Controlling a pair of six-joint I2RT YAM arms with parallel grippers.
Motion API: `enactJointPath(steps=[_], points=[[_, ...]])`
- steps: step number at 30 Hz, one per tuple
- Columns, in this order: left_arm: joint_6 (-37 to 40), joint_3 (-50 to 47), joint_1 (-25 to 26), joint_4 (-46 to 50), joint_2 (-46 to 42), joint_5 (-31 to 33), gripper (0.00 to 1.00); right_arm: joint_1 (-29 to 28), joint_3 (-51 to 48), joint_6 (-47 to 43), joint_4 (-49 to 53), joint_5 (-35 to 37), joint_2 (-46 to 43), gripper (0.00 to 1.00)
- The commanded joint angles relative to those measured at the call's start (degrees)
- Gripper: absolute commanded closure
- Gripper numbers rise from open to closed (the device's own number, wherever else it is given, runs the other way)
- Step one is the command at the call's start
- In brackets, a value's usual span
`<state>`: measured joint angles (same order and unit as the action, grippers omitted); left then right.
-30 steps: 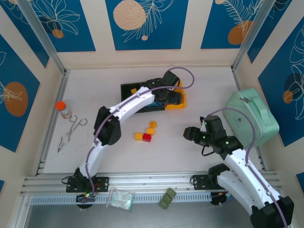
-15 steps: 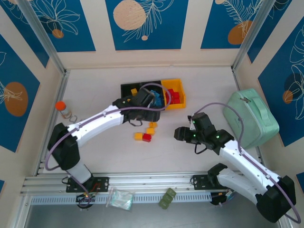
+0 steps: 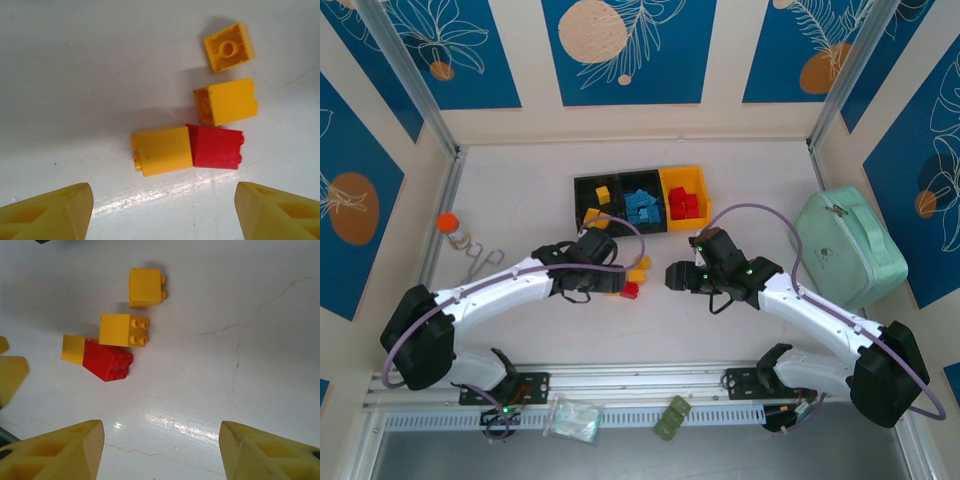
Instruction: Sort the legos into containers by color
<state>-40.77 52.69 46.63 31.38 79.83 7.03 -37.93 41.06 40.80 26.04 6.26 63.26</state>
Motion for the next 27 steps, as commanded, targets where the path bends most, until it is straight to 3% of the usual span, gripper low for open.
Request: enactJointPath(steps=[1,13,27], points=[[-3.0,-0.9,-0.4,-4.3,2.3,-0.7,0.25,-0.4,0.7,1.0,-0.8,0.8,-0.5,0.38],[-3.9,2.8,-0.6,-5.4,12.2,3.5,0.26,1.2,-2.9,1.8,0.6,1.1,-5.5,0.38],[-5.9,0.5,-0.8,-6.1,14.3,5.1,0.37,1.6,-3.6,2.1,0.0,0.7,-5.9,0.38]])
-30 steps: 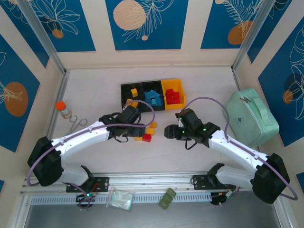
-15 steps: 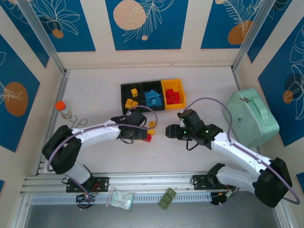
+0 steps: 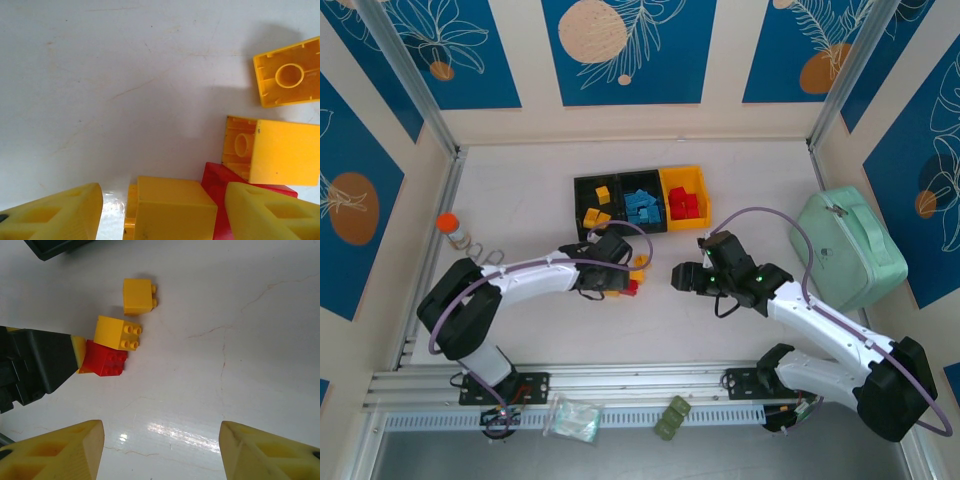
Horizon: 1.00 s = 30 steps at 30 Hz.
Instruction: Sort the legos into containers by color
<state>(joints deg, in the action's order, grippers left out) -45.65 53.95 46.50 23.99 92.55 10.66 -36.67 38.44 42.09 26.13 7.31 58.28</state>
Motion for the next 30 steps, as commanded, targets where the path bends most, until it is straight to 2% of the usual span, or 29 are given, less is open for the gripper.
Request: enactJointPath(steps=[1,13,19,25,27,30], points=[[-1.3,-1.0,-0.7,1.4,1.4,1.5,0.38,0.3,-1.0,0.8,-0.1,-0.4,-0.9,0.38],[-0.3,-2.8,-0.7,8.2,-4.8,5.2,0.35,0.3,-0.6,0.9,-1.4,-1.1,0.4,0.38],[0.5,-2.0,-0.6,6.2,-5.2,1.7,0.32,0.3,-0.4,0.9,-1.7,-1.3,0.8,0.38],[0.1,-0.8,-0.6,7.8,-1.1,0.9,0.31,0.3,-0.5,0.8,-1.1,-0.9,0.0,0.38],[-0.2,-1.2,-0.6,7.5,-0.3,0.6,0.33,0.4,-0.8,0.8,-1.1,-0.9,-0.3,0.38],[-0.5,-1.7,-0.6,6.6,0.2,0.6,0.4,0.6,-1.2,0.9,-1.3,-1.1,-0.2,0.38]])
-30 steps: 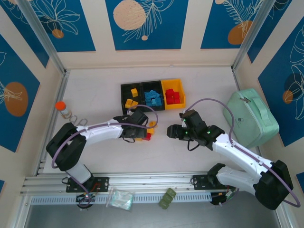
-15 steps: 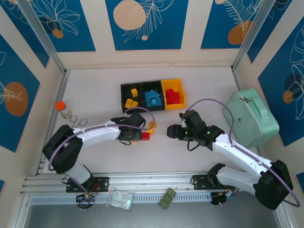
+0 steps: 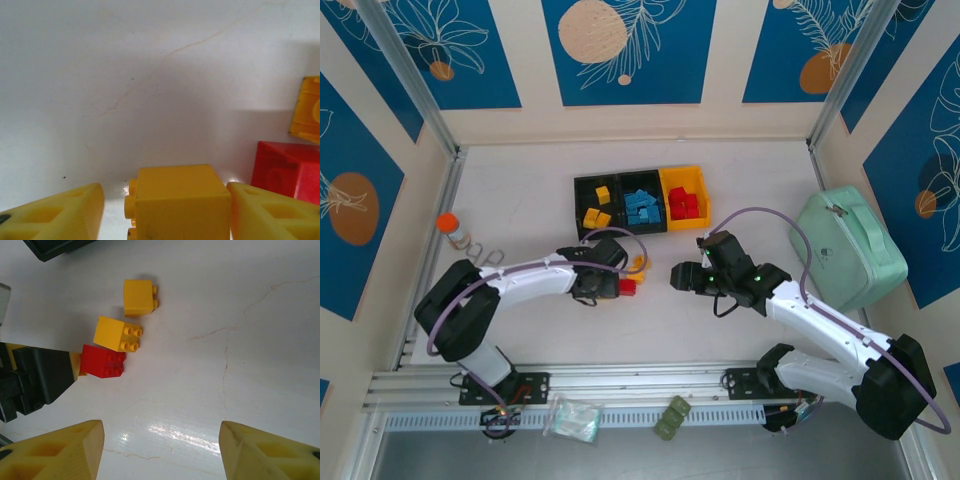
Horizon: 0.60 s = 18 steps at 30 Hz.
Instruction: Sort the legos into containers by color
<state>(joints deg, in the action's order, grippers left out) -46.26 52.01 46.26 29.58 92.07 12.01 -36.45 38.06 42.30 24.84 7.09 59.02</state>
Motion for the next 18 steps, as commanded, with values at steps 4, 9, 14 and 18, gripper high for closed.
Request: enactJointPath(steps=[4,9,14,18], points=[[0.8,1.5,-0.4,2.1,0.4,-0.4,0.63,0.4,-1.0,0.7,-0.2,-1.0,-1.0,0.38],[2.7,4.7,-0.8,5.5,-2.5,1.7,0.67,0.0,-1.2,0.1,-0.8,-1.7,-1.3,0.38],[5.6,9.5,-3.0,8.4,-4.8,2.2,0.69,-0.6,-1.2,-0.3,-1.7,-2.0,-2.0,0.38],[8.1,14.2,-5.6,9.6,-4.7,2.0,0.69,-1.0,-1.1,-0.4,-2.1,-2.3,-1.8,0.38]])
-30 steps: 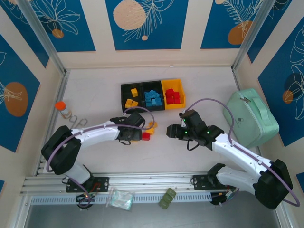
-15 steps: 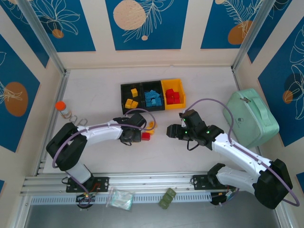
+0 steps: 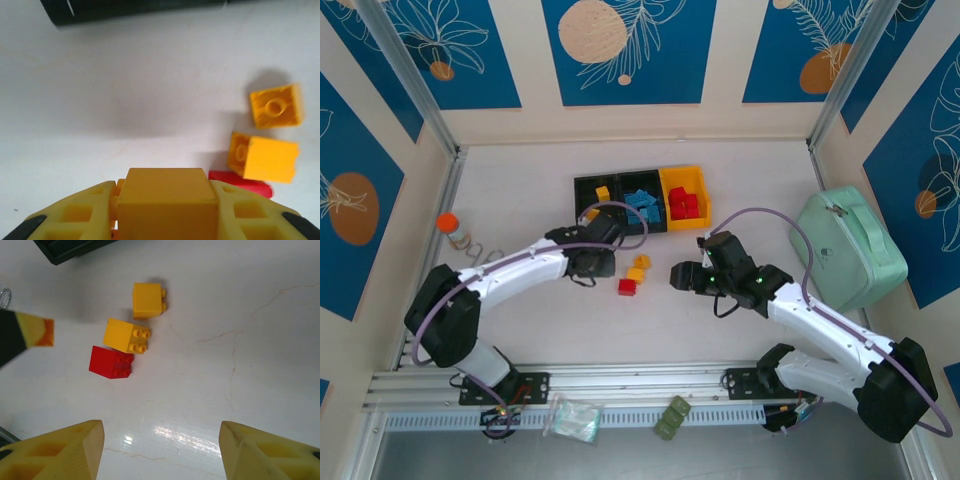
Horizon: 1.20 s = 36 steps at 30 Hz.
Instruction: Sort the legos into containers by color
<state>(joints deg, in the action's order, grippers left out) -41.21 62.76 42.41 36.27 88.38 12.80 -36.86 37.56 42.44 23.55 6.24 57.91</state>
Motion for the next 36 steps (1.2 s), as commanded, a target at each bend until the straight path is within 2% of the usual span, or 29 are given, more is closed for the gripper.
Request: enactJointPath(steps=[1,8,18,27,36], points=[[3.6,4.7,-2.4,3.1,-0.6,0.9,0.69,-0.7,-0.6,-0.6,-0.9,-1.6,-0.6,0.38],[7.7,15.6,-7.8,3.9,6.5,-0.1,0.69,-2.4,-0.4,-0.5,-1.5,-1.2,-0.2,0.38],[10.1,28.7,-12.7,3.8,20.0,1.5,0.69,-3.3,0.4,-0.6,-1.6,-0.9,1.1,0.38],[13.7,42.7,-14.6,8.3,31.6,6.5,0.67,-3.2,0.2,-0.3,-1.0,-0.4,1.5,0.38],[14.8,52.9,-15.0,12.7,40.2,8.4,0.64,-2.4,1.0,-0.8,0.4,-0.1,1.4,0.38]])
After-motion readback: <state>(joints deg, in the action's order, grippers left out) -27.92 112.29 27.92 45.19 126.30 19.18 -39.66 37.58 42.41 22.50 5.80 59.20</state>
